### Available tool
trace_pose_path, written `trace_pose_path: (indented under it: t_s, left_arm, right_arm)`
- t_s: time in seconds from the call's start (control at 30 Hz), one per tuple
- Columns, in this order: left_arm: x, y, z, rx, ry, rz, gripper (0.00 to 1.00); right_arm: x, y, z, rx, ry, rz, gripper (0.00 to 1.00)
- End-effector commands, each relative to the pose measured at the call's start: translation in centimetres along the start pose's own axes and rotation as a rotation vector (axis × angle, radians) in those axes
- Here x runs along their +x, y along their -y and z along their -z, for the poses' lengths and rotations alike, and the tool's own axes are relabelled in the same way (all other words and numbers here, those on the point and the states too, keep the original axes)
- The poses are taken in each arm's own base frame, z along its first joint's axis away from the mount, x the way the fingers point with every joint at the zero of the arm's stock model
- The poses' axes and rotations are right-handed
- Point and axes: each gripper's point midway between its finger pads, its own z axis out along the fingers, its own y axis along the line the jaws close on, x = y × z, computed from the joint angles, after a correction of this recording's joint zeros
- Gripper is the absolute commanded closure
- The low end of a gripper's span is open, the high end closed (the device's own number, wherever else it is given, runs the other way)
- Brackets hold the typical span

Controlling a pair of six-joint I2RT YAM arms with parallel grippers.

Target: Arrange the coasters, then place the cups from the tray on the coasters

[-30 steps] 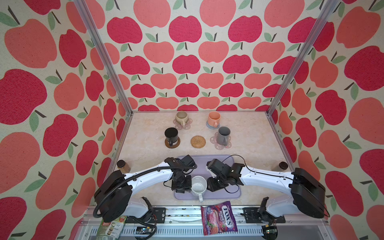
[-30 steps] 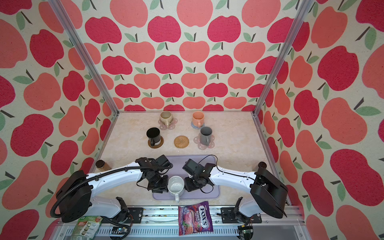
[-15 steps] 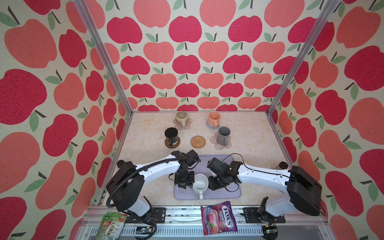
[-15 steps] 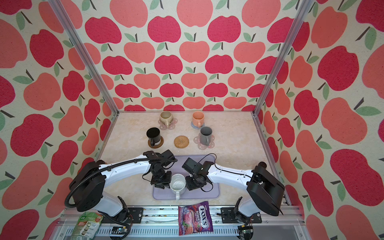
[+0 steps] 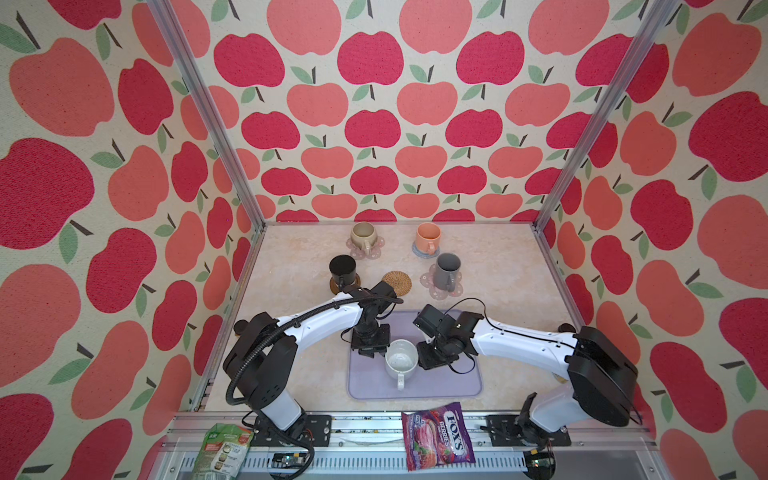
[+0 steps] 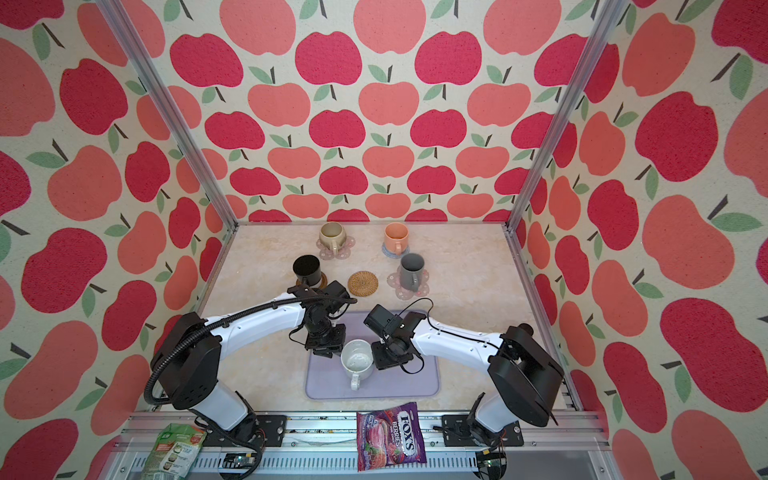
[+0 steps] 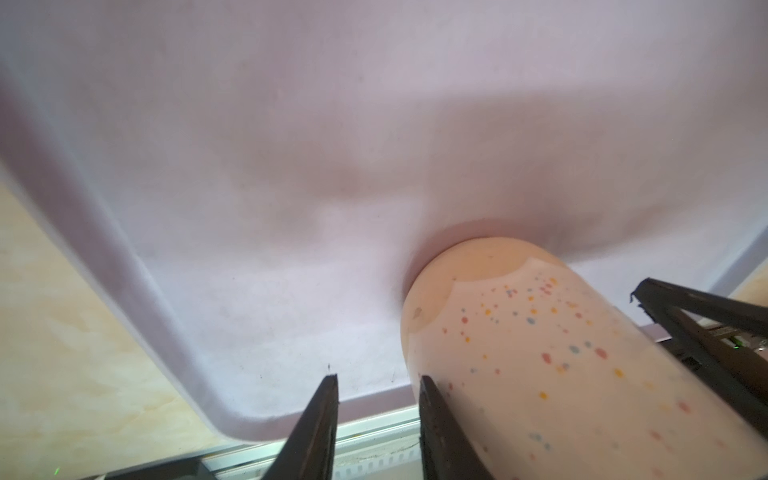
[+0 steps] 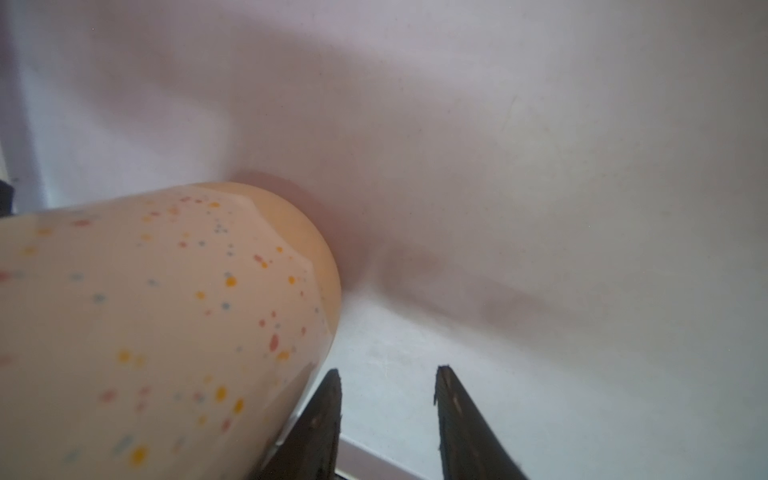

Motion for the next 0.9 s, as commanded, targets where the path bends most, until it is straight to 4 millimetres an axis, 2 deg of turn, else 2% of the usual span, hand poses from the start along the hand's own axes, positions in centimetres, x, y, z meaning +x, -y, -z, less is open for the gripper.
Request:
trace_pose_path:
  t_s: [0.0,0.17,0.3,0.4,0.53,0.67,0.77,0.87]
  left_arm:
    - [-3.6,5.7,1.4,0.197,0.112,-0.098,0.65]
    - [-4.7,6.5,1.3,0.218,0.11,-0.113,0.65]
    - [-5.2,5.7,1.2,0.207,0.114,-0.096,0.65]
    - [-5.5,4.3,1.6,0.169,0.132,-0.079,0.65]
    - [-5.2,0.6,3.7,0.048,0.194,-0.031,0.63]
    - [-3.5,-2.2,5.3,-0.011,0.213,0.003,0.63]
    - [-1.4,-3.6,5.5,-0.051,0.18,0.018,0.63]
    - [1.0,-4.2,5.0,-0.054,0.132,0.029,0.63]
  right_arm:
    - [-2.5,-4.7,1.1,-0.163,0.064,0.089,0.59]
    - [-2.5,-4.5,1.4,-0.162,0.068,0.071,0.59]
    - [-1.8,-3.0,1.6,-0.128,0.077,0.046,0.59]
    - [-1.5,-1.3,1.9,-0.086,0.081,0.022,0.59]
    - [-0.9,0.0,2.7,-0.06,0.091,0.026,0.59]
    - [-0.5,-0.3,3.1,-0.084,0.08,0.056,0.59]
    - [-0.7,-0.9,3.2,-0.105,0.087,0.065,0.59]
    - [-1.2,-1.4,3.3,-0.131,0.102,0.074,0.59]
